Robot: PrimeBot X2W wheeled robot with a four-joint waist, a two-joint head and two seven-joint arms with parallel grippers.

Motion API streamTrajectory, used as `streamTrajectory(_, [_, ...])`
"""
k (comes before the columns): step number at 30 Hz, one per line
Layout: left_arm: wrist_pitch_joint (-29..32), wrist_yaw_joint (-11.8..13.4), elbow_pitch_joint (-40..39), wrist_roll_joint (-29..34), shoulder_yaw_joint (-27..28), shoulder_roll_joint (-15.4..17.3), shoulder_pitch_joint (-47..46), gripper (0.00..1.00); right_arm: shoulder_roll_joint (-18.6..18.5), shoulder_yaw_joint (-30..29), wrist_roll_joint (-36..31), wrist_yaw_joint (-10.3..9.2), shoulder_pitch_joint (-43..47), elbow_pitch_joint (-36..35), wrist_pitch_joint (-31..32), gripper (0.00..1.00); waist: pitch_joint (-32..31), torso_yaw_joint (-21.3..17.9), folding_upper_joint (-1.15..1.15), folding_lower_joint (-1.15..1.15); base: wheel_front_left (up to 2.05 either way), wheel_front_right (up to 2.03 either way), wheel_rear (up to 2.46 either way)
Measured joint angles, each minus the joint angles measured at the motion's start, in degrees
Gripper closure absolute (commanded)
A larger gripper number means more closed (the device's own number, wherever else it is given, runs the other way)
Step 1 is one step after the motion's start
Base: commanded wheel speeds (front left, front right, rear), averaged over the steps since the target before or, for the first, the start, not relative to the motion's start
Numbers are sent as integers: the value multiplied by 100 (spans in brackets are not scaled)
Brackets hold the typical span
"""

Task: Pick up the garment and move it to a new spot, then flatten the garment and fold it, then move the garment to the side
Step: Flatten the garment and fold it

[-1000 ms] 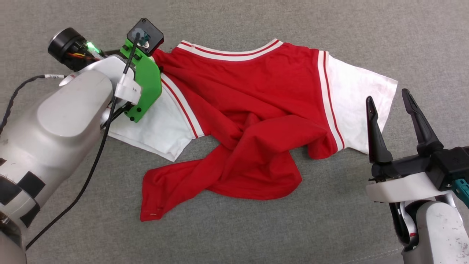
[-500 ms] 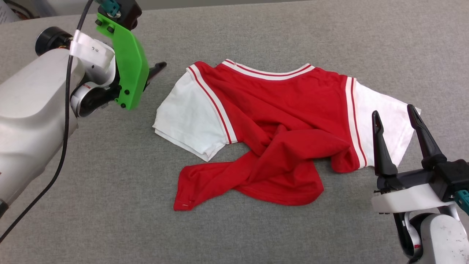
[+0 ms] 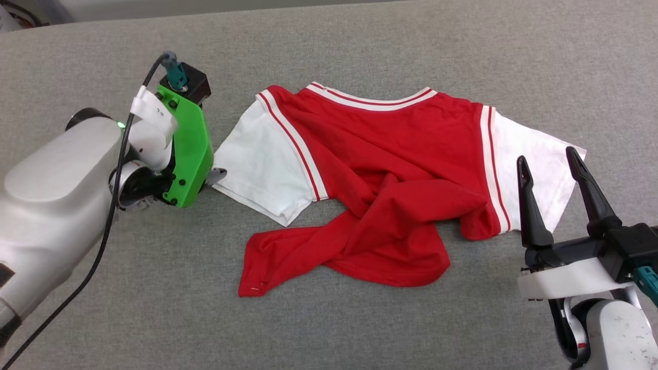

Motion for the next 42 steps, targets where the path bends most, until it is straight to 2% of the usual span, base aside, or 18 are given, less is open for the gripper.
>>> streamTrajectory(7, [-127,0,215,81,-19,-197,210,0,3,48,1,0,-48,20,0,0,170,-112,0,0,0,0,0])
streamTrajectory(12, [131,2,151,324,63,-202,359,0,13,88,1,0,-73,36,0,0,241,-196,0,0,0,0,0])
streamTrajectory(14, [116,2,99,444,81,-172,391,100,12,74,1,0,-86,51,0,0,243,-217,0,0,0,0,0])
streamTrajectory(17, [-164,1,141,458,76,-158,437,100,9,35,1,0,-92,76,0,0,201,-219,0,0,0,0,0])
streamTrajectory(23, [-1154,0,211,557,-14,-121,526,100,-64,-85,-3,0,-108,52,0,0,40,-185,0,0,0,0,0])
streamTrajectory(27, [-1791,0,88,624,4,60,526,100,-315,-283,-15,0,-149,19,0,0,-115,-150,0,0,0,0,0])
streamTrajectory(33, [-2455,11,-229,626,202,388,530,100,-916,-650,115,0,-515,-12,0,0,-313,-38,0,0,0,0,0])
streamTrajectory(35, [-2615,86,-345,650,281,534,533,100,-1211,-650,197,0,-688,89,10,0,-361,9,0,0,0,0,0])
streamTrajectory(37, [-2694,164,-471,708,312,655,538,100,-1500,-556,377,0,-833,234,224,0,-387,51,0,0,0,0,0])
streamTrajectory(42, [-2836,436,-829,816,391,915,602,100,-2228,-107,1128,0,-1334,458,1371,0,-360,151,0,0,0,0,0])
